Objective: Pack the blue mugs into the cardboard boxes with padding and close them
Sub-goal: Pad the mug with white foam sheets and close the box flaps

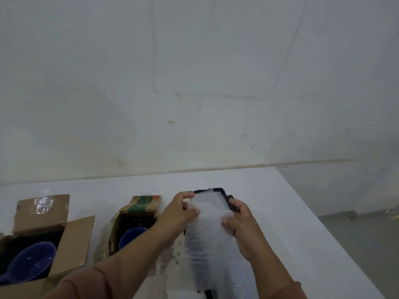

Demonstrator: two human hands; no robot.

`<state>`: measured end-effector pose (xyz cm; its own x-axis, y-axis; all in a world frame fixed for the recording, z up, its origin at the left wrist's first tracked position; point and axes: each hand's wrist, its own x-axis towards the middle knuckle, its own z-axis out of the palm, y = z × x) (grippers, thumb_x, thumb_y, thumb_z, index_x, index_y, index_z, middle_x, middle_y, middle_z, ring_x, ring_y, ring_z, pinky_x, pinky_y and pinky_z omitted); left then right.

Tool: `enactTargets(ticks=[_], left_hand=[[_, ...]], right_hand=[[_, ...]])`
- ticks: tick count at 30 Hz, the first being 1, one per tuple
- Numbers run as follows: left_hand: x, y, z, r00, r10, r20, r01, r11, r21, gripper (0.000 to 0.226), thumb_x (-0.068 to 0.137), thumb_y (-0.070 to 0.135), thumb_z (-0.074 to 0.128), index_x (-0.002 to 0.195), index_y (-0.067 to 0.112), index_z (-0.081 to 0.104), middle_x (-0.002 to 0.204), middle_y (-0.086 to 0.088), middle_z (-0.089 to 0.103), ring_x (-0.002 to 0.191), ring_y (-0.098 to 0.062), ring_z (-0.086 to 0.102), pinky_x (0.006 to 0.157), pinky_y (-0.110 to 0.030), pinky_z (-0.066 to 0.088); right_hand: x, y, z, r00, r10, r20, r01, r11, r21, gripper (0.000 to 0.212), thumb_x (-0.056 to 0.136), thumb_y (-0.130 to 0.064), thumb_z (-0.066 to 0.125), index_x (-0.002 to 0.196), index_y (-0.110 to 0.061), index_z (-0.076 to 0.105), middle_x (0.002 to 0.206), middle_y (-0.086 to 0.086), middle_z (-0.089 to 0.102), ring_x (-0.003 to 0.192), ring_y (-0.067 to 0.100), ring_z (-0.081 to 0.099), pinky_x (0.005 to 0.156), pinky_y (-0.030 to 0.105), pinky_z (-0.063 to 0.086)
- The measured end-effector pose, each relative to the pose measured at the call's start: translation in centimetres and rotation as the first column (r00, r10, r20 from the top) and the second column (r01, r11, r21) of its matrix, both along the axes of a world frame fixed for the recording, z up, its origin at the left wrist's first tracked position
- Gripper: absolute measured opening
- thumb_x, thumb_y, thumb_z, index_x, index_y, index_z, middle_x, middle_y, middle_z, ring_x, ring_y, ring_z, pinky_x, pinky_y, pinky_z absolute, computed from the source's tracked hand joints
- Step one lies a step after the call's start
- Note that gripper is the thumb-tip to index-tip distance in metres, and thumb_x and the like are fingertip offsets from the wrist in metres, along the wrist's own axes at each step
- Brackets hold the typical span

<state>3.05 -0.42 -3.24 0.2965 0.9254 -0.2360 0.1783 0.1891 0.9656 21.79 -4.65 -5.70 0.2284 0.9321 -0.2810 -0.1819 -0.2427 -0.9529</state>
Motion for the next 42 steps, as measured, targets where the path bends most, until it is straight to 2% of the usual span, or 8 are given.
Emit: enactTargets(ticks=[5, 9, 17, 20, 27, 34, 39, 42], left_hand=[[-4.2, 0.8, 3.7, 0.971, 0.054, -0.231, 0.000, 0.974, 0.228, 0.039, 0.084, 0.016, 0.065, 0.118, 0.029, 0.055, 0.106, 0.005, 0.056, 0.095, -0.009, 0.055, 0.072, -0.018, 0.044], [-6.9, 0.8, 6.5, 0.980, 0.155, -0.125, -0.110, 0.945, 0.309, 0.017, 0.080, 0.011, 0.067, 0.084, 0.027, 0.063, 0.087, 0.005, 0.062, 0.076, -0.010, 0.058, 0.059, -0.014, 0.044], [-12.8, 1.3, 7.5, 0.959, -0.105, 0.263, 0.089, 0.993, 0.072, 0.065, 0.062, 0.027, 0.078, 0.122, 0.026, 0.051, 0.124, 0.001, 0.057, 0.113, -0.015, 0.055, 0.086, -0.024, 0.045], [-13.4, 1.1, 6.3, 0.974, -0.148, 0.172, 0.133, 0.987, 0.094, 0.039, 0.081, 0.020, 0.072, 0.118, 0.017, 0.061, 0.114, 0.000, 0.070, 0.106, -0.017, 0.064, 0.083, -0.022, 0.051], [-14.7, 1.7, 5.3, 0.957, 0.085, 0.276, -0.081, 0.996, -0.027, 0.021, 0.091, 0.016, 0.059, 0.112, 0.018, 0.062, 0.109, -0.004, 0.070, 0.099, -0.026, 0.067, 0.074, -0.037, 0.052], [-17.0, 1.9, 4.4, 0.952, 0.059, 0.301, -0.040, 0.997, -0.069, 0.032, 0.086, -0.009, 0.051, 0.097, 0.015, 0.069, 0.096, -0.008, 0.073, 0.087, -0.027, 0.068, 0.080, -0.044, 0.052], [-17.9, 2.0, 2.9, 0.791, 0.269, 0.549, -0.068, 0.931, -0.358, 0.035, 0.082, 0.016, 0.052, 0.115, 0.009, 0.060, 0.106, -0.016, 0.069, 0.091, -0.033, 0.066, 0.072, -0.043, 0.057], [-18.2, 1.6, 2.1, 0.888, 0.152, 0.435, 0.080, 0.878, -0.471, 0.054, 0.090, 0.050, 0.049, 0.120, 0.006, 0.059, 0.119, -0.018, 0.065, 0.107, -0.038, 0.062, 0.082, -0.049, 0.055]], right_hand=[[-3.3, 2.0, 4.7, 0.928, 0.103, 0.357, -0.161, 0.977, 0.137, 0.048, 0.081, -0.003, 0.062, 0.116, -0.035, 0.058, 0.098, -0.006, 0.061, 0.088, 0.009, 0.060, 0.078, 0.020, 0.049], [-6.2, 2.8, 8.7, 0.767, -0.006, 0.641, -0.187, 0.954, 0.233, 0.025, 0.079, -0.009, 0.063, 0.075, -0.034, 0.063, 0.084, -0.012, 0.058, 0.072, 0.001, 0.054, 0.057, 0.014, 0.039], [-10.1, 4.3, 13.1, 0.959, 0.209, 0.194, -0.266, 0.900, 0.346, 0.033, 0.075, 0.009, 0.064, 0.061, -0.020, 0.061, 0.110, -0.009, 0.062, 0.099, 0.003, 0.056, 0.075, 0.022, 0.042], [-11.3, 5.0, 13.3, 0.956, 0.265, 0.126, -0.293, 0.885, 0.362, 0.036, 0.079, 0.008, 0.061, 0.060, -0.023, 0.063, 0.096, -0.005, 0.071, 0.090, 0.005, 0.062, 0.075, 0.020, 0.045], [-12.3, 5.7, 10.4, 0.852, 0.448, 0.273, -0.471, 0.882, 0.024, 0.038, 0.081, -0.019, 0.070, 0.118, -0.022, 0.058, 0.114, 0.005, 0.065, 0.102, 0.021, 0.064, 0.092, 0.036, 0.049], [-13.9, 4.9, 8.4, 0.890, 0.436, 0.131, -0.445, 0.895, 0.046, 0.027, 0.084, 0.003, 0.062, 0.079, -0.018, 0.077, 0.083, 0.003, 0.076, 0.076, 0.019, 0.071, 0.067, 0.032, 0.058], [-13.9, 5.2, 7.9, 0.904, 0.386, 0.185, -0.399, 0.916, 0.038, 0.045, 0.083, 0.013, 0.048, 0.059, -0.015, 0.073, 0.075, 0.001, 0.074, 0.075, 0.023, 0.067, 0.071, 0.039, 0.055], [-14.3, 5.2, 7.5, 0.909, 0.344, 0.237, -0.371, 0.925, 0.079, 0.055, 0.079, 0.021, 0.038, 0.052, -0.014, 0.072, 0.087, 0.006, 0.071, 0.077, 0.024, 0.065, 0.069, 0.036, 0.054]])
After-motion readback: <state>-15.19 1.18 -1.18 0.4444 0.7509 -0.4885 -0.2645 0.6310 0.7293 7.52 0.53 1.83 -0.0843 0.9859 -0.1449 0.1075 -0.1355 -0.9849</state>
